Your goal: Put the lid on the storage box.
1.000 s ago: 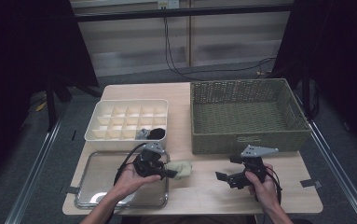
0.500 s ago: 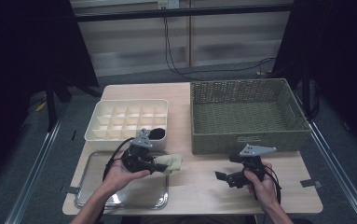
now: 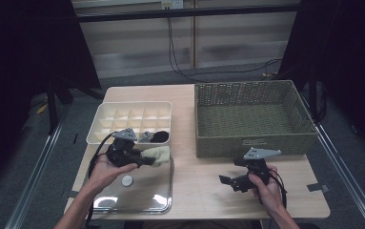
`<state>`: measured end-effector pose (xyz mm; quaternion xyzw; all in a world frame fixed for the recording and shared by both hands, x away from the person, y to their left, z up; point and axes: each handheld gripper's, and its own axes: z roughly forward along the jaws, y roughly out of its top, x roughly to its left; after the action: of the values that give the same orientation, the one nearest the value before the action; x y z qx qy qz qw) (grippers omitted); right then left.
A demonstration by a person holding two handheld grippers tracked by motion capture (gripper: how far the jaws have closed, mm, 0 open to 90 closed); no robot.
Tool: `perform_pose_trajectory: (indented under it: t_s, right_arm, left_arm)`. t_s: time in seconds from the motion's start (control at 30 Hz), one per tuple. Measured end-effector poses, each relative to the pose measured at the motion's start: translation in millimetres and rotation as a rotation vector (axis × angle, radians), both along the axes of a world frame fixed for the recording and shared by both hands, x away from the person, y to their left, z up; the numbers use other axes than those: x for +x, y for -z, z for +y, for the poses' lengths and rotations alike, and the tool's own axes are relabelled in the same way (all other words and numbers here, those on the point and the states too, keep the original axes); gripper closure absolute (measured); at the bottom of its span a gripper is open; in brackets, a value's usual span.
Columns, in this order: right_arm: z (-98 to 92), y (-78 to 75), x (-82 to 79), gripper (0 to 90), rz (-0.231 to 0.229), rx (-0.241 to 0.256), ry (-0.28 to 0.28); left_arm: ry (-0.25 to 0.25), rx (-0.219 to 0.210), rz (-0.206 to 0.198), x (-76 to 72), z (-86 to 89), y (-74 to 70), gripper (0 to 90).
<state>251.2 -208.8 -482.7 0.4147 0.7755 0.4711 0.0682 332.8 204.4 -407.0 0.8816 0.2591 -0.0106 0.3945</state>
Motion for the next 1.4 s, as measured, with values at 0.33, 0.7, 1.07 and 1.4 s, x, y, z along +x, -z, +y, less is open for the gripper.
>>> perform_pose_trajectory:
  t_s: [0.33, 0.7, 1.07, 1.4]
  right_arm:
    - [-0.4, 0.6, 0.2, 5.3, 0.007, 0.009, -0.001]
    - [0.7, 1.0, 1.9, 5.3, 0.016, 0.009, -0.001]
    - [2.3, 1.0, 2.3, 5.3, 0.016, 0.008, -0.004]
    - [2.4, 1.2, 2.8, 5.2, 0.019, 0.002, -0.006]
  left_arm:
    - [-0.049, 0.027, -0.031, 10.8, 22.5, -18.8, 67.6]
    - [-0.122, 0.072, -0.062, 26.6, 47.9, -33.3, 67.7]
    - [-0.177, 0.147, -0.066, 51.2, 61.4, -39.8, 67.9]
    - [-0.201, 0.211, -0.023, 68.7, 63.6, -31.5, 67.8]
